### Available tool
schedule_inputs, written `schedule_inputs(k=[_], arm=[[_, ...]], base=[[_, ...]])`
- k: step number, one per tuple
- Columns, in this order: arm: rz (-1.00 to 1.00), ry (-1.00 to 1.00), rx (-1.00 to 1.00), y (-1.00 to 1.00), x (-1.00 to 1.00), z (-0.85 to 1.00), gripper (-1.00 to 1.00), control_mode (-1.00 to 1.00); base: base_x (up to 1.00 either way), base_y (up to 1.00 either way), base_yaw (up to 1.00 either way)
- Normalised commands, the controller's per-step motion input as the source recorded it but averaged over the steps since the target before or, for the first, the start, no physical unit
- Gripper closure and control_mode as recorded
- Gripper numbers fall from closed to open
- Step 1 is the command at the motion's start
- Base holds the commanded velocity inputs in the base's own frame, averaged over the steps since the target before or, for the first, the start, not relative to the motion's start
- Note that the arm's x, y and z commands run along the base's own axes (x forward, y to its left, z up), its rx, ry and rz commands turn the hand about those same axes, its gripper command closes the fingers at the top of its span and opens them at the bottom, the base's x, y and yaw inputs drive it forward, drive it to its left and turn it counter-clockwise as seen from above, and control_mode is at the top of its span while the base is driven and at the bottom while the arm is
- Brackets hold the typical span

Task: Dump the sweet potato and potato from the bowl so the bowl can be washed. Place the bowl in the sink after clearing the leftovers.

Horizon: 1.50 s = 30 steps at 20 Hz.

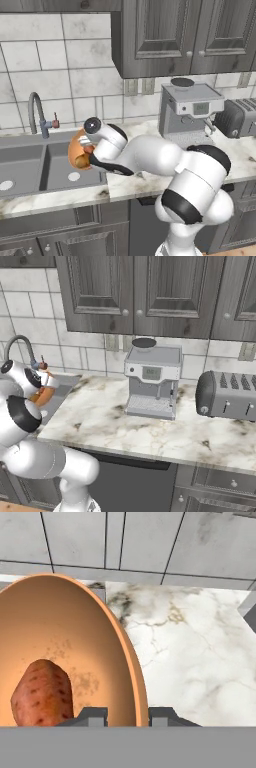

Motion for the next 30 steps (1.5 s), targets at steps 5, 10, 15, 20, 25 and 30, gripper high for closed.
schedule_inputs(k=[5, 10, 15, 20, 25, 30], arm=[[0.0, 0.01, -0.12, 0.04, 0.07, -0.21, 1.0, -1.0], [0.0, 0.0, -0.09, 0.0, 0.04, -0.14, 1.0, -1.0], [0.0, 0.0, -0.05, 0.01, 0.11, 0.0, 1.0, -1.0], [0.0, 0.0, -0.08, 0.03, 0.04, -0.02, 1.0, -1.0], [0.0, 0.0, -0.11, 0.03, 0.0, -0.02, 1.0, -1.0], [0.0, 0.0, -0.1, 0.12, 0.0, -0.01, 1.0, -1.0]], base=[[0.0, 0.0, 0.0], [0.0, 0.0, 0.0], [0.0, 0.0, 0.0], [0.0, 0.0, 0.0], [0.0, 0.0, 0.0], [0.0, 0.0, 0.0]])
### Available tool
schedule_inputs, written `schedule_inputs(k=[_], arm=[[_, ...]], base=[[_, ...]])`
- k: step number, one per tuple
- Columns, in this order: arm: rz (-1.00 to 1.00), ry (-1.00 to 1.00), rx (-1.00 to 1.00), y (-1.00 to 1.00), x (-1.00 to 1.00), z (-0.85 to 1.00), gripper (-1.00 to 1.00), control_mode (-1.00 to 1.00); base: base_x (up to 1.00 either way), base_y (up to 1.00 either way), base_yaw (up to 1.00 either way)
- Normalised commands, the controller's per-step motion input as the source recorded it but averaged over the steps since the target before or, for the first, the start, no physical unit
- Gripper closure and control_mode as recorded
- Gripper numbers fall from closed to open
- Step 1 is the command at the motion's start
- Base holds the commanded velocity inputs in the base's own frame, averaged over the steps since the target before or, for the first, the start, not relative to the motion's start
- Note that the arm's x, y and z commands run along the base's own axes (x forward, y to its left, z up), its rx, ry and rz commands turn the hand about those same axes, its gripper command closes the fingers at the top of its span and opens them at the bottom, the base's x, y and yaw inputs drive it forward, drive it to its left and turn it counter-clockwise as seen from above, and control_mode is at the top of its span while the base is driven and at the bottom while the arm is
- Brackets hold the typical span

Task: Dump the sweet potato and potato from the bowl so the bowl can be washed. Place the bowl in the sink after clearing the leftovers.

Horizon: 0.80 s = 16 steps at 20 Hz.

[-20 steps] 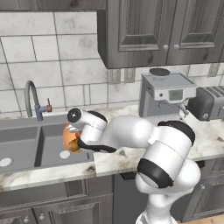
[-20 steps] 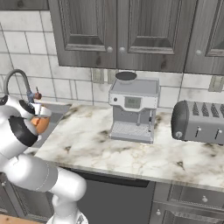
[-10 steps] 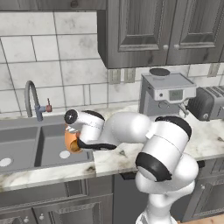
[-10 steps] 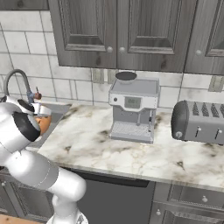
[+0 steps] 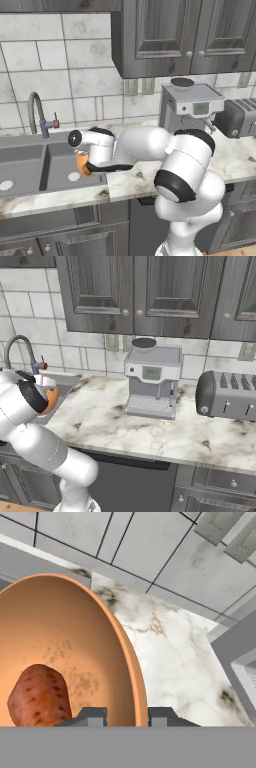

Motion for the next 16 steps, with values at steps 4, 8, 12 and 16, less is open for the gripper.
schedule_inputs(k=[4, 8, 12, 16], arm=[[0.0, 0.0, -0.13, 0.15, 0.0, -0.02, 1.0, -1.0], [0.0, 0.0, -0.02, 0.05, 0.07, 0.0, 1.0, -1.0], [0.0, -0.01, -0.04, 0.29, 0.05, -0.21, 1.0, -1.0], [0.0, 0.0, -0.03, 0.28, 0.14, -0.16, 1.0, -1.0]], base=[[0.0, 0.0, 0.0], [0.0, 0.0, 0.0], [0.0, 0.0, 0.0], [0.0, 0.0, 0.0]])
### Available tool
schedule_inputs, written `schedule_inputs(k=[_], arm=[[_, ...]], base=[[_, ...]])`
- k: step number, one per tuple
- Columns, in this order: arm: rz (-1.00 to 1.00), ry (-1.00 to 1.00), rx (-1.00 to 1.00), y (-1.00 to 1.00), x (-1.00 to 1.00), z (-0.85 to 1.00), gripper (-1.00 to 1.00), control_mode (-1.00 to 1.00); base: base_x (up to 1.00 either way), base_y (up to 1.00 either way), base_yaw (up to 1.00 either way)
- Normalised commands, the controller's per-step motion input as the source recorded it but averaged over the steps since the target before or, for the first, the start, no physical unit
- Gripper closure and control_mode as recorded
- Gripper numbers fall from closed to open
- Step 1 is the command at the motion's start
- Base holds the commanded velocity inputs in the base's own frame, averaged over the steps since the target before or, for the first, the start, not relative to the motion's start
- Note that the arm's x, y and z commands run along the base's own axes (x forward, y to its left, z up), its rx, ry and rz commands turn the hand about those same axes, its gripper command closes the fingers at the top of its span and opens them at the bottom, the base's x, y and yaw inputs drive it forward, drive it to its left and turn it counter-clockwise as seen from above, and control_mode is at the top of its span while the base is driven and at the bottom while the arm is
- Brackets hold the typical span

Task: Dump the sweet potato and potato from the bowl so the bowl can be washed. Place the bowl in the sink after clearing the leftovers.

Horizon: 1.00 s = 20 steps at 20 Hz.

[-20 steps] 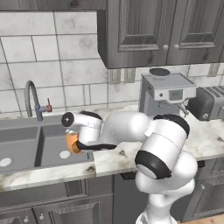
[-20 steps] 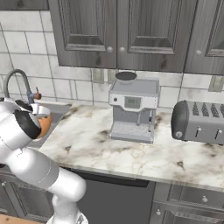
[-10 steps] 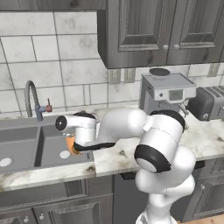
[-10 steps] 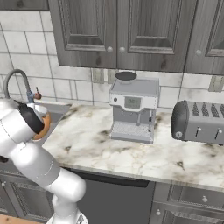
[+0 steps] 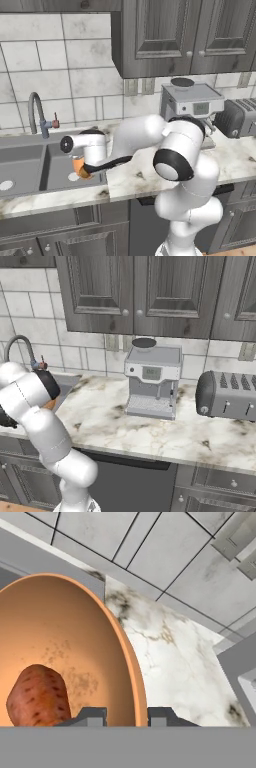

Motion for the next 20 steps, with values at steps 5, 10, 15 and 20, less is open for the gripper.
schedule_inputs(k=[5, 10, 15, 20], arm=[[0.0, 0.0, -0.05, 0.16, 0.18, -0.07, 1.0, -1.0], [0.0, 0.0, -0.04, 0.16, 0.23, -0.08, 1.0, -1.0], [0.0, 0.0, -0.01, 0.2, 0.05, -0.08, 1.0, -1.0], [0.0, 0.0, -0.05, 0.14, 0.01, -0.14, 1.0, -1.0]], base=[[0.0, 0.0, 0.0], [0.0, 0.0, 0.0], [0.0, 0.0, 0.0], [0.0, 0.0, 0.0]])
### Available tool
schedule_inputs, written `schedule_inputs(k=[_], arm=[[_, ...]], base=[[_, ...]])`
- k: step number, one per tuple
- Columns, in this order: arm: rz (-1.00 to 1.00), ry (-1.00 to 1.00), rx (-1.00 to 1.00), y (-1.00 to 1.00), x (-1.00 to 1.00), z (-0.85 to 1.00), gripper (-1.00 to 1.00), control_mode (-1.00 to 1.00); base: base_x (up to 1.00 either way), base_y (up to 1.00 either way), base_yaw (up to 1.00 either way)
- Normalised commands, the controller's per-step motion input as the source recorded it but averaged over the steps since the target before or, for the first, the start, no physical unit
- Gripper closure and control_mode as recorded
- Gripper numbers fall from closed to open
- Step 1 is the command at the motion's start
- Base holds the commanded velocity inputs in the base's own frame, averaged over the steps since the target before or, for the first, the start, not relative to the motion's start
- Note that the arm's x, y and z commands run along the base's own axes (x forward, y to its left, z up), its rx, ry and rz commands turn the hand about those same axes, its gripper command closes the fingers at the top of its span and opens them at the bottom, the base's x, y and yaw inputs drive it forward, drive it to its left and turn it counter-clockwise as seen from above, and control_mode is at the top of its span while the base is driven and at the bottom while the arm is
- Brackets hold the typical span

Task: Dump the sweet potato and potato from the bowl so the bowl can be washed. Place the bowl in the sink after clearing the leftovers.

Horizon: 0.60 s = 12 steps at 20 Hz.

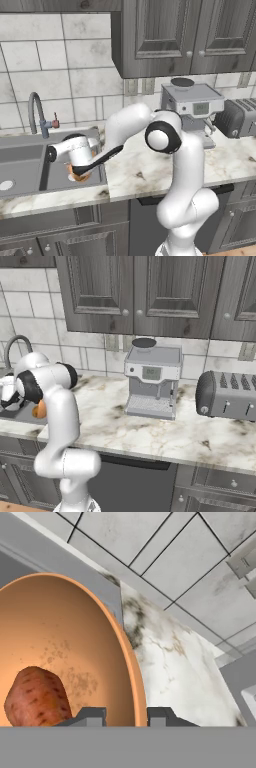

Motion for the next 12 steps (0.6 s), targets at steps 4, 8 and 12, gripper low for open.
schedule_inputs(k=[4, 8, 12], arm=[[0.0, 0.0, -0.05, 0.0, 0.07, -0.01, 1.0, -1.0], [0.0, 0.0, -0.06, 0.0, 0.14, -0.03, 1.0, -1.0], [0.0, 0.0, -0.08, 0.0, 0.17, -0.05, 1.0, -1.0]], base=[[0.0, 0.0, 0.0], [0.0, 0.0, 0.0], [0.0, 0.0, 0.0]])
